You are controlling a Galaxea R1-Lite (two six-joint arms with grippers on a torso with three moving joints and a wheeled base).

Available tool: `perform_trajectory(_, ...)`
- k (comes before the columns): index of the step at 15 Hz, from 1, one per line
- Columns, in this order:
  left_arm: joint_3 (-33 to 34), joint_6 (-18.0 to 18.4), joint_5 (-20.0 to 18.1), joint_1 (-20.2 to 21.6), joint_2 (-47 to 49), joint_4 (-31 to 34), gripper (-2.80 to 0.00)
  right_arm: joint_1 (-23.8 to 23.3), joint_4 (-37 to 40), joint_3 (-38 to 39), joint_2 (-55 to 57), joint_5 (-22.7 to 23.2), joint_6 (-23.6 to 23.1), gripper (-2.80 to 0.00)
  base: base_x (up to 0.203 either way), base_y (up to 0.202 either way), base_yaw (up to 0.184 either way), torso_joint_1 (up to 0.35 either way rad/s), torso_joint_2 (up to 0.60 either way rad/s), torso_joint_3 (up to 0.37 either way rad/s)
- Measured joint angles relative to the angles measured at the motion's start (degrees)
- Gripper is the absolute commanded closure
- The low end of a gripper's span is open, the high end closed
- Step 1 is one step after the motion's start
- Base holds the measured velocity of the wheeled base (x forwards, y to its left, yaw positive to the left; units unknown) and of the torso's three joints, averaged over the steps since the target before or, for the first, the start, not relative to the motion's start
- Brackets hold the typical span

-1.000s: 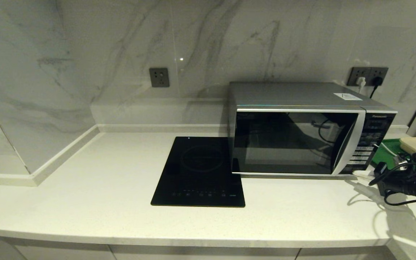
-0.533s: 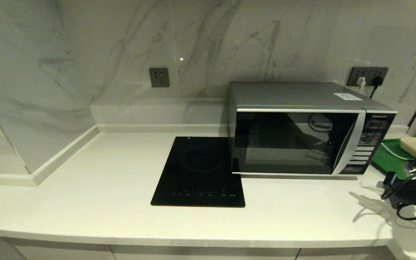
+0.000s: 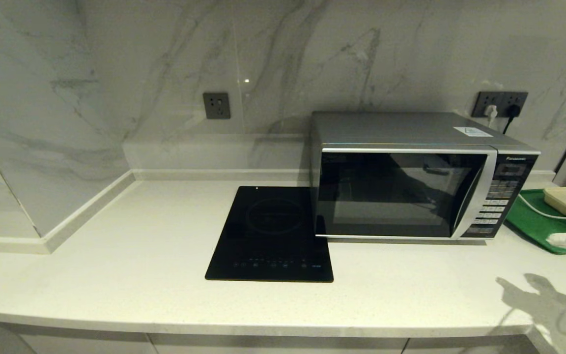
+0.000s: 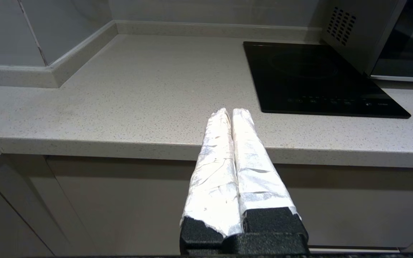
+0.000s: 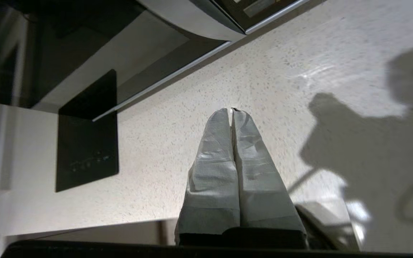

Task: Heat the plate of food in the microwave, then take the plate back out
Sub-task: Open the microwave oven

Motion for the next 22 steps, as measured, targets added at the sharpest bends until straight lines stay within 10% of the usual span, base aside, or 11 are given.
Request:
perform_trajectory(14, 0.0, 0.0, 0.0, 0.0, 0.0, 0.0, 0.0, 3.7, 88.2, -41.3, -52.3, -12.5, -24.0, 0.0, 0.0, 0.0, 0.0, 0.0, 0.0, 0.0)
perform_trajectory(22, 0.0, 0.1, 0.0, 0.0, 0.0, 0.0, 0.0, 26.4, 92.5, -44.6, -70.7, -36.6, -15.6, 0.0, 0.0, 0.0, 0.0, 0.0, 0.0, 0.0)
